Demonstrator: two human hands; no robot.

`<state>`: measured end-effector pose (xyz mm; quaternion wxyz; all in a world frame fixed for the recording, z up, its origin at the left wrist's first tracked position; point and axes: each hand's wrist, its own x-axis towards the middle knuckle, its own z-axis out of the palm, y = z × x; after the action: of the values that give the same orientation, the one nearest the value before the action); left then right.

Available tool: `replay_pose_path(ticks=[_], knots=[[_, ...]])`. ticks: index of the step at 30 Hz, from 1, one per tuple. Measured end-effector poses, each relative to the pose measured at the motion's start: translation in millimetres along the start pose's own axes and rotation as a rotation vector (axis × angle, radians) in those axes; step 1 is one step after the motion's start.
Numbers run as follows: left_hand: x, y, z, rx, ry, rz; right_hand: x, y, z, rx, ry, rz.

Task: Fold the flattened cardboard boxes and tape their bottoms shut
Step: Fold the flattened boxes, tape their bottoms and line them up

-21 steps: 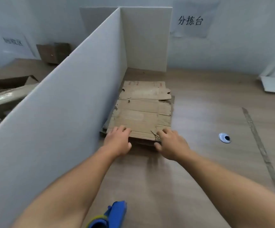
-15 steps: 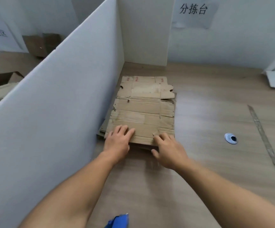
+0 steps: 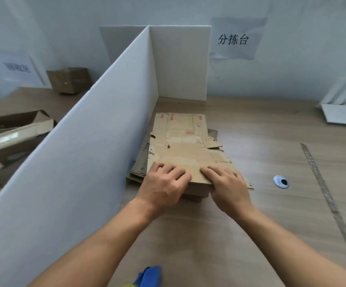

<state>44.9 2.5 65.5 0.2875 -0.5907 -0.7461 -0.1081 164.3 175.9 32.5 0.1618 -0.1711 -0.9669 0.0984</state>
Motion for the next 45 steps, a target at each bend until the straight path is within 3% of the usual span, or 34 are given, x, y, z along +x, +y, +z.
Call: replay_pose_path(ticks=[3, 7, 10, 12, 17, 24, 33, 37, 40, 45], knots=[[-5, 19, -45, -0.083, 0.123, -0.197, -37, 17, -23, 0.196, 0.111, 0.065], [-32, 43, -82, -0.501, 0.226, -0.752, -105, 39, -73, 0.687, 0.182, 0.191], [-44, 66, -82, -0.753, 0.014, -1.028, -152, 49, -110, 1.064, 0.154, 0.396], [-43, 82, -80, -0.904, -0.126, -1.12, -181, 63, -127, 1.26, 0.165, 0.54], [-23, 128, -80, -1.393, -0.04, -1.08, -239, 101, -141, 1.373, 0.12, 0.598], [-25, 168, -88, -1.461, 0.023, -0.965, -276, 121, -148, 1.307, 0.403, 0.55], [-68, 179, -89, -1.424, -0.114, -0.998, -305, 121, -131, 1.125, 0.283, 0.459], [-73, 177, -92, -1.267, 0.0, -1.077, -302, 105, -131, 1.255, 0.217, 0.456], [-75, 174, -101, -1.325, 0.143, -1.067, -299, 107, -132, 1.301, 0.304, 0.556], [-82, 178, -112, -1.385, 0.111, -0.906, -293, 95, -130, 1.36, 0.436, 0.595]])
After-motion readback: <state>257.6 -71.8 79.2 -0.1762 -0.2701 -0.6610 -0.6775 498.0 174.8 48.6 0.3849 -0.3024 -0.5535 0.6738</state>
